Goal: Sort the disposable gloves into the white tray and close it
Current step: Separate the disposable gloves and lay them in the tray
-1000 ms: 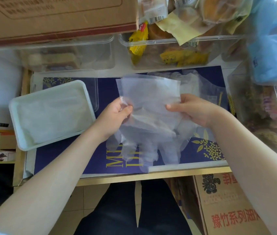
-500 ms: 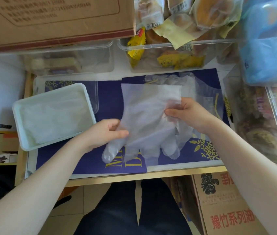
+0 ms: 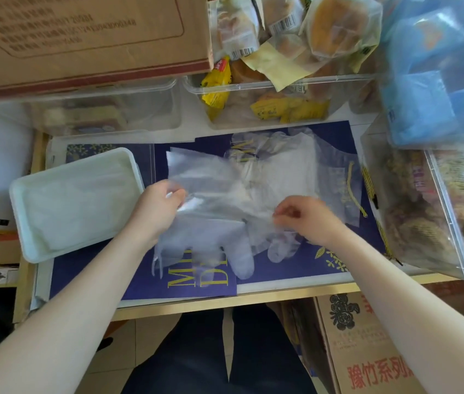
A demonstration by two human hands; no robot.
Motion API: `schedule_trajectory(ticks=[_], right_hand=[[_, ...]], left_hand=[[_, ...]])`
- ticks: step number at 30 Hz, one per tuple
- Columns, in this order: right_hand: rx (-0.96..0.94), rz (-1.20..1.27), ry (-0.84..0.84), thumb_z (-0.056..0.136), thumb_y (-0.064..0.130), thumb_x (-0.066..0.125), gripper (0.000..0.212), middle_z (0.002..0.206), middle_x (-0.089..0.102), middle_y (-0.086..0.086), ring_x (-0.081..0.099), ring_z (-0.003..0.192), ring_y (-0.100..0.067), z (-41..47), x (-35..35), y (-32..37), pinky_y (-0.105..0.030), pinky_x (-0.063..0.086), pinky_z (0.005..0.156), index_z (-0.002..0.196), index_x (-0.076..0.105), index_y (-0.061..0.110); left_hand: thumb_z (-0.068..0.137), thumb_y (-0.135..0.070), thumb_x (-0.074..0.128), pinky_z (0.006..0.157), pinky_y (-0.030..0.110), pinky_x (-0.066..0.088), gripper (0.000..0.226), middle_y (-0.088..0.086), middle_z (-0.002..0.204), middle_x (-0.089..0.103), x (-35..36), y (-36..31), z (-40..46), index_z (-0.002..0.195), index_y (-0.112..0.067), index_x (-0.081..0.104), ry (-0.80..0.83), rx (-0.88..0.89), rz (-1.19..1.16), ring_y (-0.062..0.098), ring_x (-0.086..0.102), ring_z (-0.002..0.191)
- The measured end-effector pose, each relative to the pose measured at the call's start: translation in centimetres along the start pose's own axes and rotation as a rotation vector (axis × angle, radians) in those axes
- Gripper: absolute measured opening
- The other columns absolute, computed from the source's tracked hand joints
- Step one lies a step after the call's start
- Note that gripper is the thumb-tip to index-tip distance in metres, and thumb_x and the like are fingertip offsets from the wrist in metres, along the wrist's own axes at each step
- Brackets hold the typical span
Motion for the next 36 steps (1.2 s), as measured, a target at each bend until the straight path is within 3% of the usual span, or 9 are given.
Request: schedule_trajectory(ticks=[3,6,12,17,23,25,28,33,36], right_hand=[[0.064,-0.337,-0.427,0.088,0.031,0.061,0.048,0.129,0.049,-0.012,0.047,0.114,-0.031,0.2,-2.2,-0.6,-0.039,0.041,0.090,0.129,0.047,0.011],[0.188,-0.477,-0.420,0.088,0.041,0.059,0.066,0.145,0.032,-0.015,0.030,0.131,-0.034,0.7,-2.4,-1.5,-0.042,0.030,0.104,0.139,0.032,0.008],[0.040,-0.355,-0.579,0.090,0.020,0.058,0.015,0.101,0.059,-0.014,0.049,0.100,-0.033,1.1,-2.6,-2.0,-0.040,0.038,0.080,0.095,0.060,0.006],[-0.430,-0.414,-0.648,0.086,0.014,0.061,0.013,0.079,0.058,-0.010,0.049,0.073,-0.027,-1.0,-2.7,1.1,-0.031,0.037,0.056,0.077,0.059,0.005],[-0.790,-0.534,-0.479,0.079,0.011,0.047,0.011,0.105,0.062,-0.014,0.048,0.100,-0.030,-2.6,-0.1,1.3,-0.033,0.039,0.068,0.073,0.055,0.010],[-0.708,-0.412,-0.330,0.080,0.018,0.046,0.012,0.133,0.049,-0.015,0.036,0.130,-0.035,-2.5,0.6,-0.1,-0.041,0.041,0.088,0.076,0.057,0.015],[-0.434,0.101,-0.154,0.078,0.036,0.055,0.012,0.152,0.021,-0.002,0.017,0.143,-0.016,-2.7,-0.2,-1.3,-0.029,0.037,0.100,0.088,0.054,0.028],[0.126,0.719,-0.188,0.081,0.031,0.070,0.047,0.121,0.055,0.001,0.060,0.094,-0.016,-2.3,-1.5,-1.2,-0.029,0.050,0.066,0.121,0.045,0.025],[0.302,0.767,-0.142,0.082,0.023,0.070,0.036,0.085,0.061,-0.008,0.052,0.069,-0.022,-1.6,-1.2,-0.9,-0.026,0.040,0.058,0.111,0.060,0.005]], left_hand=[[0.094,-0.019,0.051,0.080,0.026,0.036,0.015,-0.003,0.099,0.059,0.6,-0.7,-0.3,0.100,-0.013,0.063,0.012,0.060,0.220,0.016,0.052,0.095],[0.095,-0.027,0.049,0.076,0.026,0.039,0.014,-0.005,0.093,0.065,1.1,-1.8,-0.9,0.086,-0.022,0.059,0.084,0.154,0.224,0.013,0.057,0.088],[0.091,-0.036,0.056,0.058,0.014,0.034,0.026,-0.012,0.057,0.054,2.4,-3.4,-2.6,0.066,-0.041,0.057,0.407,0.432,0.215,0.003,0.043,0.055],[0.081,-0.052,0.051,0.057,0.020,0.034,0.037,0.002,0.055,0.047,3.3,-4.4,-2.4,0.071,-0.019,0.064,0.340,0.593,0.203,0.005,0.040,0.054],[0.079,-0.058,0.045,0.083,0.020,0.042,0.037,-0.022,0.128,0.048,4.9,-4.8,-1.7,0.087,-0.033,0.071,0.348,0.643,0.242,-0.001,0.054,0.101],[0.080,-0.062,0.038,0.077,0.024,0.043,0.054,-0.026,0.136,0.039,6.4,-3.9,-1.3,0.087,-0.021,0.074,0.394,0.610,0.387,0.004,0.057,0.103],[0.093,-0.050,0.042,0.071,0.025,0.040,0.048,-0.023,0.148,0.029,8.5,-2.1,-1.0,0.093,-0.010,0.067,0.464,0.526,0.711,0.013,0.056,0.114],[0.083,-0.059,0.022,0.063,0.033,0.048,0.064,-0.012,0.152,0.027,8.7,-0.6,-1.5,0.085,-0.013,0.065,0.381,0.665,0.694,0.024,0.064,0.100],[0.083,-0.059,0.023,0.063,0.032,0.048,0.063,-0.018,0.150,0.022,8.6,-0.3,-1.5,0.081,-0.012,0.064,0.373,0.635,0.706,0.020,0.063,0.103]])
Point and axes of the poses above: each hand's wrist, its own z-axis towards the middle knuckle, its own x-axis out of the palm, y = z × x, the point moved 4 cm from there along z, towards the middle knuckle
